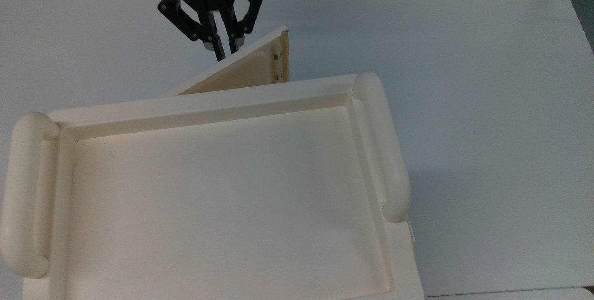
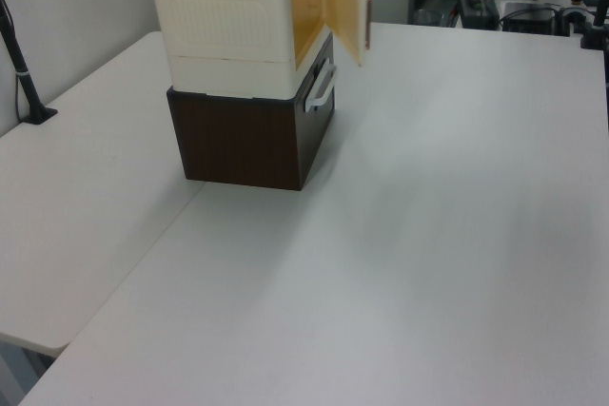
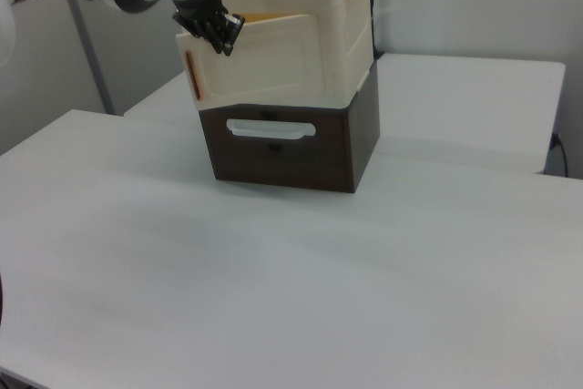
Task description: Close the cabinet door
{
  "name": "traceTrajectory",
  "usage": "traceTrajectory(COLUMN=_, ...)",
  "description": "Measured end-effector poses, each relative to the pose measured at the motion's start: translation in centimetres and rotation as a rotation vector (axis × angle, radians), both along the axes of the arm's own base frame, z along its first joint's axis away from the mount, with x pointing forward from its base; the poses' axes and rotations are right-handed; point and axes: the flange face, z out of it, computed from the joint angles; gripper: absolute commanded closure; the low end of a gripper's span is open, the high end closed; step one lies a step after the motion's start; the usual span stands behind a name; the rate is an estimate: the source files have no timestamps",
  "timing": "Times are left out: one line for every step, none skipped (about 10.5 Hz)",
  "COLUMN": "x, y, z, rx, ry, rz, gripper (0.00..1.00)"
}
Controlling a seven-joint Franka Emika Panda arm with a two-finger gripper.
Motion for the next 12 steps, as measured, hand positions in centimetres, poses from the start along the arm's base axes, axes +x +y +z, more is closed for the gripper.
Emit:
traceTrajectory(x=1.1, y=1.1, z=-0.9, rx=-0.009, ry=-0.042, rz=0.002, gripper=0.8)
traceTrajectory(x=2.0, y=1.9, z=-1.5, rx=-0.016, ry=-0.085, rz=0.002, gripper=0.8)
traceTrajectory(x=2.7, y=2.4, z=-1.9, rx=-0.021, ry=-0.122, rz=-0.002, gripper=0.8)
traceTrajectory(x=3.1, y=2.7, z=-2.2, rx=-0.025, ry=-0.151, rz=-0.006, gripper=0.79)
traceTrajectory(x=3.5, y=2.8, z=-2.3, rx=-0.028, ry=-0.18, rz=-0.011, gripper=0.77)
traceTrajectory(x=3.8, y=2.9, z=-2.4, rx=-0.03, ry=-0.205, rz=-0.016, gripper=0.74)
traceTrajectory(x=4.1, y=2.9, z=-2.7, rx=-0.034, ry=-0.224, rz=-0.021, gripper=0.74)
traceTrajectory(x=4.3, y=2.9, z=-2.9, rx=-0.036, ry=-0.234, rz=-0.024, gripper=0.74)
traceTrajectory(x=4.5, y=2.9, z=-3.0, rx=-0.037, ry=-0.247, rz=-0.027, gripper=0.73)
traceTrajectory(x=4.6, y=2.9, z=-3.0, rx=-0.038, ry=-0.254, rz=-0.028, gripper=0.68)
traceTrajectory(x=4.6, y=2.9, z=-3.0, rx=-0.038, ry=-0.261, rz=-0.029, gripper=0.68)
traceTrajectory(x=4.6, y=2.9, z=-3.0, rx=-0.039, ry=-0.263, rz=-0.03, gripper=0.64)
